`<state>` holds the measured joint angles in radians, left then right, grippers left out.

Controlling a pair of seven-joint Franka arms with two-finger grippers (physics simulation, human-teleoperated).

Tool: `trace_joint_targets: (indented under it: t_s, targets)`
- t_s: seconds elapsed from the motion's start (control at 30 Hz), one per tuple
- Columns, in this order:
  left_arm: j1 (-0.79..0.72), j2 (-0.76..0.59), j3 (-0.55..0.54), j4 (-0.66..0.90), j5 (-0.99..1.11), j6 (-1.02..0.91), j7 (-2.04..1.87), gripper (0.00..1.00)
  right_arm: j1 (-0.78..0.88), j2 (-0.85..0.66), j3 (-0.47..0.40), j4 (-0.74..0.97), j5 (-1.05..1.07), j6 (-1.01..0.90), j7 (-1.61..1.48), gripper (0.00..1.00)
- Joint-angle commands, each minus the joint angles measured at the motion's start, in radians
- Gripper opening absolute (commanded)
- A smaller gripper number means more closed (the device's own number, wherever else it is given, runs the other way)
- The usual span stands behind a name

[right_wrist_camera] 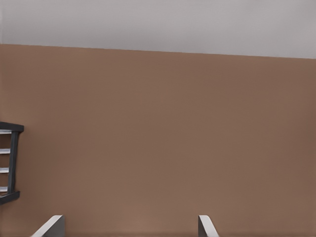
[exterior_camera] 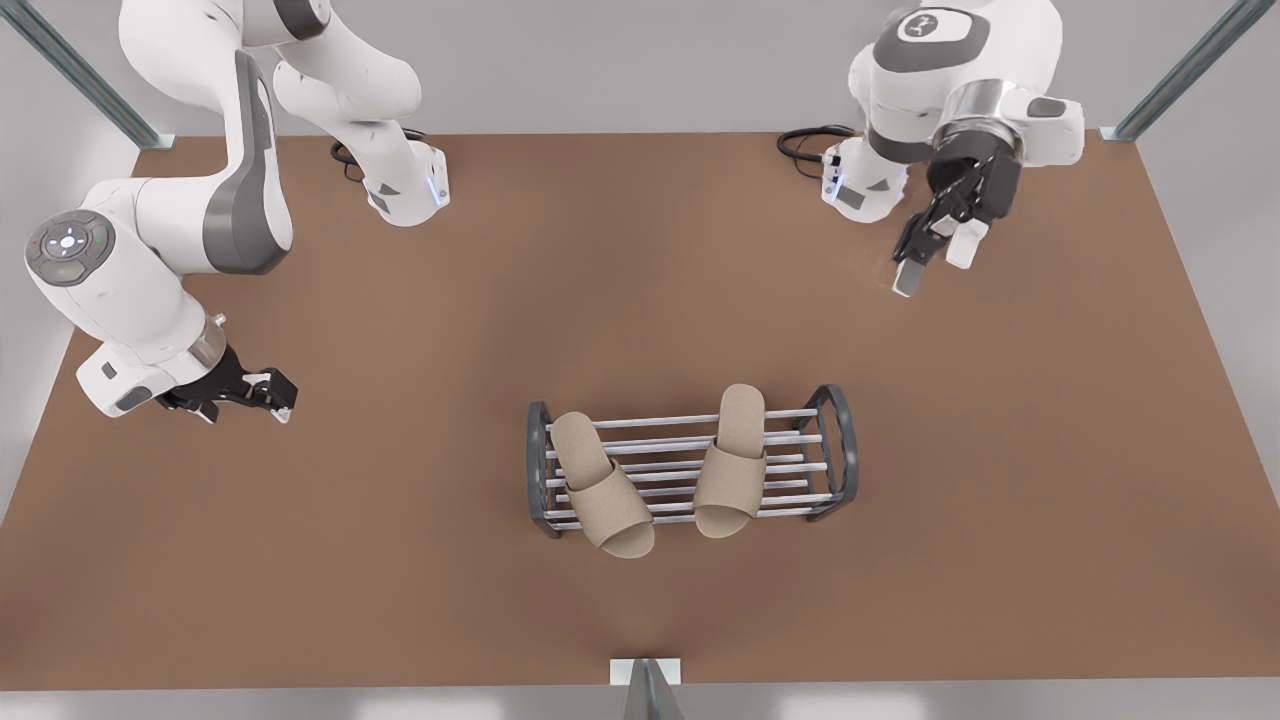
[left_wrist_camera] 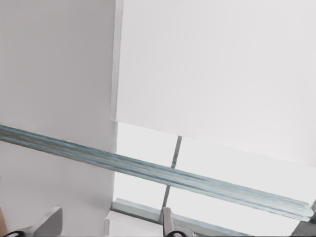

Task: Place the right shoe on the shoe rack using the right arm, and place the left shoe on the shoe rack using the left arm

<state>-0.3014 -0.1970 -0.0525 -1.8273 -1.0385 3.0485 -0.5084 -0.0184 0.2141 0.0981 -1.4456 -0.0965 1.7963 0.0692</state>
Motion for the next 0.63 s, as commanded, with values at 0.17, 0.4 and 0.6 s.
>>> trace_joint_targets:
  t_s: [0.17,0.4,0.6]
  targets:
    - [0.035,0.510,0.108,0.556,1.209,-1.815,0.689,1.00,0.002,0.022,0.000,0.004,0.003,0.029,-0.014,1.00]
    - [0.182,0.381,-0.020,0.361,1.048,-1.600,0.515,1.00,-0.023,-0.098,-0.009,-0.070,0.089,-0.097,-0.011,1.00]
    - [0.185,0.398,0.000,0.382,1.042,-1.650,0.522,1.00,-0.023,-0.065,-0.009,-0.064,0.084,-0.046,-0.011,1.00]
